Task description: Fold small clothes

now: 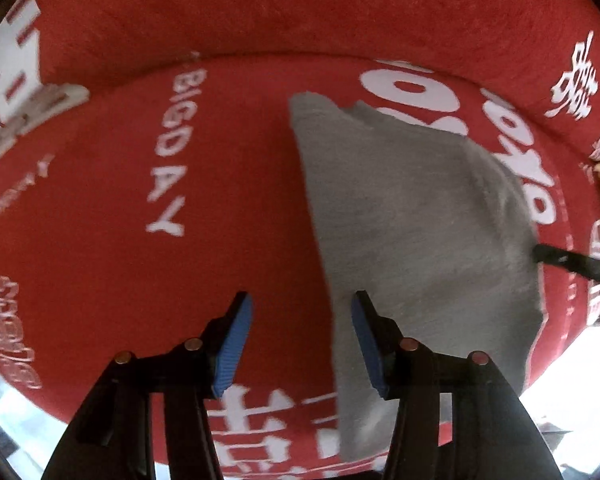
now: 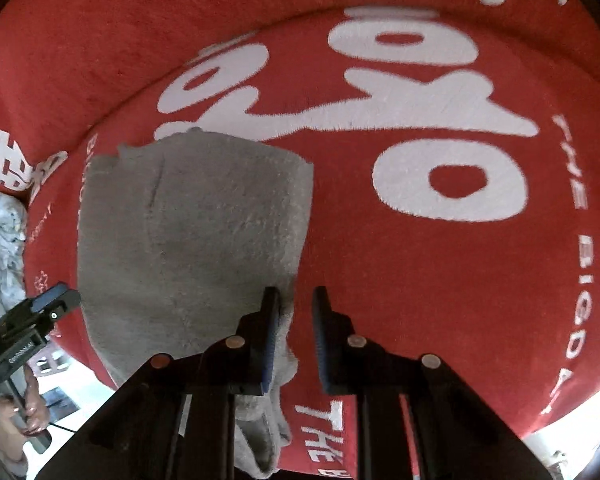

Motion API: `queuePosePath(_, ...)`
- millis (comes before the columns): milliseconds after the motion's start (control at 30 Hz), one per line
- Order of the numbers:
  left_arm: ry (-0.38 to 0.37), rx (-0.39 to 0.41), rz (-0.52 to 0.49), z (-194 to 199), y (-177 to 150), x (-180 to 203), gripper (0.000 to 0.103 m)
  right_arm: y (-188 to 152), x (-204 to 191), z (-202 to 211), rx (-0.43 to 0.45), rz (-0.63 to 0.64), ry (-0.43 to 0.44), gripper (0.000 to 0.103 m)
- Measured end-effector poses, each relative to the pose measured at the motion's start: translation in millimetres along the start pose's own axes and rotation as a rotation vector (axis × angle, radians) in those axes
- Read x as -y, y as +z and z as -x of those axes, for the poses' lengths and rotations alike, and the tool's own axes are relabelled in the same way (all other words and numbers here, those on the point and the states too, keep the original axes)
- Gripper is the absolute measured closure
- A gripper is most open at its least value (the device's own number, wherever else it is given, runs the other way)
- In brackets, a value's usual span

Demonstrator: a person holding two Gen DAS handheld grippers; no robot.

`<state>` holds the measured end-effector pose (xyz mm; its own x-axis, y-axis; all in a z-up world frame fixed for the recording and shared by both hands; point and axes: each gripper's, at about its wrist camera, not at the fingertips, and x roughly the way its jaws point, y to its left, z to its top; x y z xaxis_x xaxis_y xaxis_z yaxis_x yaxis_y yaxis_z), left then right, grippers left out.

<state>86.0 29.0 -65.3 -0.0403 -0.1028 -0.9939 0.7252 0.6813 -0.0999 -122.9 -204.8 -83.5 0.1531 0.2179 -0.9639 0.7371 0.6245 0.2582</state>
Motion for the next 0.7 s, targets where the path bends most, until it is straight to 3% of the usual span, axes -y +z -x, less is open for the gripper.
queuePosePath(300,-0.049,-0.047,0.032,5,-16,8,0.050,-36,-40,30,0.000,0.007,0.134,0.084)
queuePosePath(433,-0.023,-0.073,0.019,-4,-20,18,0.050,-43,-46,2,-0.064,-0.016,0.129,0.084)
queuePosePath(533,-0.020,-0.071,0.017,-2,-21,20,0.050,-42,-40,-16,-0.084,-0.036,0.080,0.088)
queuePosePath(700,-0.012,-0.074,0.032,0,-22,18,0.050,-40,-28,-6,-0.071,-0.062,0.067,0.089)
